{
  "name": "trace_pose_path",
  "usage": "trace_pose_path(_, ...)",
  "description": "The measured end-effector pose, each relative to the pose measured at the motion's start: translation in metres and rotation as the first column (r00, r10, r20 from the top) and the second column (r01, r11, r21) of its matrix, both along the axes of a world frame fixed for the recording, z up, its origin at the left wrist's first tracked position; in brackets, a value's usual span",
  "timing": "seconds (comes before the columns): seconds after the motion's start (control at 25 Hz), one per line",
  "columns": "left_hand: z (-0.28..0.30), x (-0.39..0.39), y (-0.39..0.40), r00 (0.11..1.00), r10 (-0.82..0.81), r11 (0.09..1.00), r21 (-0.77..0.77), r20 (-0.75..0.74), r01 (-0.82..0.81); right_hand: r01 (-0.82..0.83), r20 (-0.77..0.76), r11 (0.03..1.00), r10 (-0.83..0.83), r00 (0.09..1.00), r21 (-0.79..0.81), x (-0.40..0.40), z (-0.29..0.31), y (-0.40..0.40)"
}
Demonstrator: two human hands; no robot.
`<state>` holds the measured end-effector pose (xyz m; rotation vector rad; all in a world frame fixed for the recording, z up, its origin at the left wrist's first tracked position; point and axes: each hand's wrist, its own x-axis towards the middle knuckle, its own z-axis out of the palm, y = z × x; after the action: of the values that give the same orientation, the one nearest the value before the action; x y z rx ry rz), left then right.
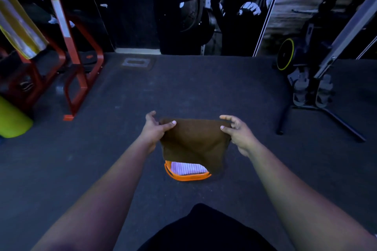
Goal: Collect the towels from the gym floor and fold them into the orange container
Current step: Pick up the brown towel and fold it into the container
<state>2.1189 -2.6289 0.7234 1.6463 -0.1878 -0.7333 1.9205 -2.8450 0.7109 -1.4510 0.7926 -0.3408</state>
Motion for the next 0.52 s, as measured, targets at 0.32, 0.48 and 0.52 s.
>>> trace_pose_path(0.32, -0.063, 0.008, -0.023, 0.973, -0.132, 0.974, 0.207, 0.189, 0.092, -0.137, -0.165, 0.928, 0.084, 0.983, -0.347, 0.008, -0.048, -0.029)
trace_pose_path(0.48, -0.089, 0.041, -0.046, 0.884, -0.442, 0.852, 0.38, 0.151, 0.361, -0.446, -0.516, 0.819, 0.224, 0.827, -0.36, 0.045, -0.076, -0.043)
trace_pose_path(0.52, -0.103, 0.051, -0.055, 0.823, -0.539, 0.766, 0.509, 0.177, 0.392, -0.502, -0.599, 0.797, 0.23, 0.767, -0.337, 0.057, -0.088, -0.046)
